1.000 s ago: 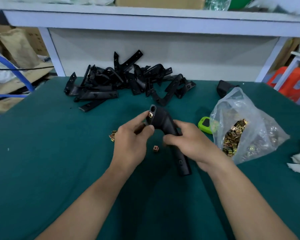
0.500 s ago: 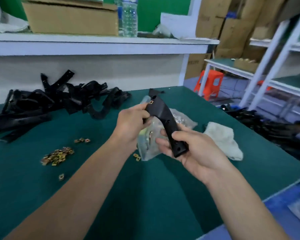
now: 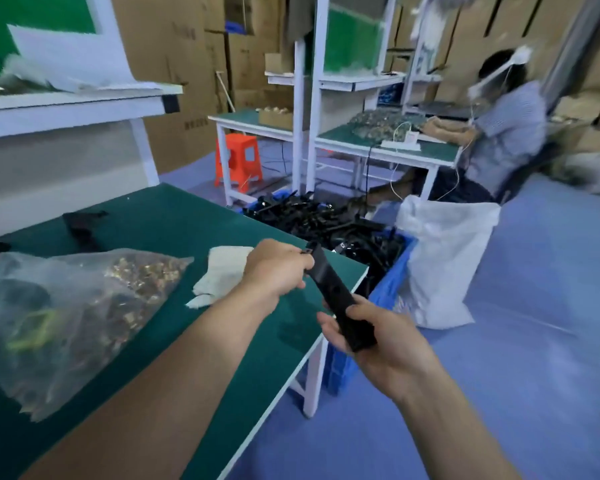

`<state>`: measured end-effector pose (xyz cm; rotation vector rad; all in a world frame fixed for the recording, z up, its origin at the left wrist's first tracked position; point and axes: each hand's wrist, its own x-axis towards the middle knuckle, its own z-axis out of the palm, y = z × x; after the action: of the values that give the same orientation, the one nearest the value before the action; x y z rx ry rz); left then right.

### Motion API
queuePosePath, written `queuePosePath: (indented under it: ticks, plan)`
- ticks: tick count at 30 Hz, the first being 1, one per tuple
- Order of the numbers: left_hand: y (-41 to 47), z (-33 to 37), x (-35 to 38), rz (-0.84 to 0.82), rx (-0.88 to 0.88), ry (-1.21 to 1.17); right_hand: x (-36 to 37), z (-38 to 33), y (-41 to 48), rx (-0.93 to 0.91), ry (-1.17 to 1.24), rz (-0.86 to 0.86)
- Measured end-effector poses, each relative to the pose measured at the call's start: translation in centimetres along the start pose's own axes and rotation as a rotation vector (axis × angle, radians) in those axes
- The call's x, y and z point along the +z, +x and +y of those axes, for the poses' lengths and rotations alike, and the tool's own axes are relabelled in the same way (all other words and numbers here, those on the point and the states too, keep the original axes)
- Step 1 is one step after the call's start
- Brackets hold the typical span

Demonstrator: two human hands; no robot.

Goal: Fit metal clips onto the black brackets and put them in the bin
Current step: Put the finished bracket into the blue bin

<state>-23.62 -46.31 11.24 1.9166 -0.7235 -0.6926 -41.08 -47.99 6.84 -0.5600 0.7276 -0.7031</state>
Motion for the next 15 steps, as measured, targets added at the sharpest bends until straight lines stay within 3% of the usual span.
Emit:
queuePosePath:
  ticks: [2, 6, 8, 10, 13, 15]
  plan:
    - [1.3, 0.1, 1.8, -0.036, -0.097, -0.123, -0.8, -1.0, 0.8, 0.060, 0.016, 0.027]
    - [4.9, 3.9, 1.6, -0.299, -0.256, -0.940, 1.8, -7.5, 6.8, 0.023, 0.164, 0.046]
    - [6.8, 4.7, 0.4, -0.314, -0.315, -1.182, 4.9, -10.8, 10.6, 0.043, 0.107, 0.004]
    - [7.9, 4.5, -0.7, -0.254, -0.338, -1.116, 7.6, -11.1, 13.5, 0.094, -0.112, -0.025]
    - [7.2, 1.6, -1.8, -0.191, -0.295, -0.840, 10.2, -6.0, 15.1, 0.154, -0.537, -0.043]
    - [6.8, -0.3, -2.9, -0.105, -0.197, -0.686, 12.6, -2.0, 14.6, 0.145, -0.621, -0.054]
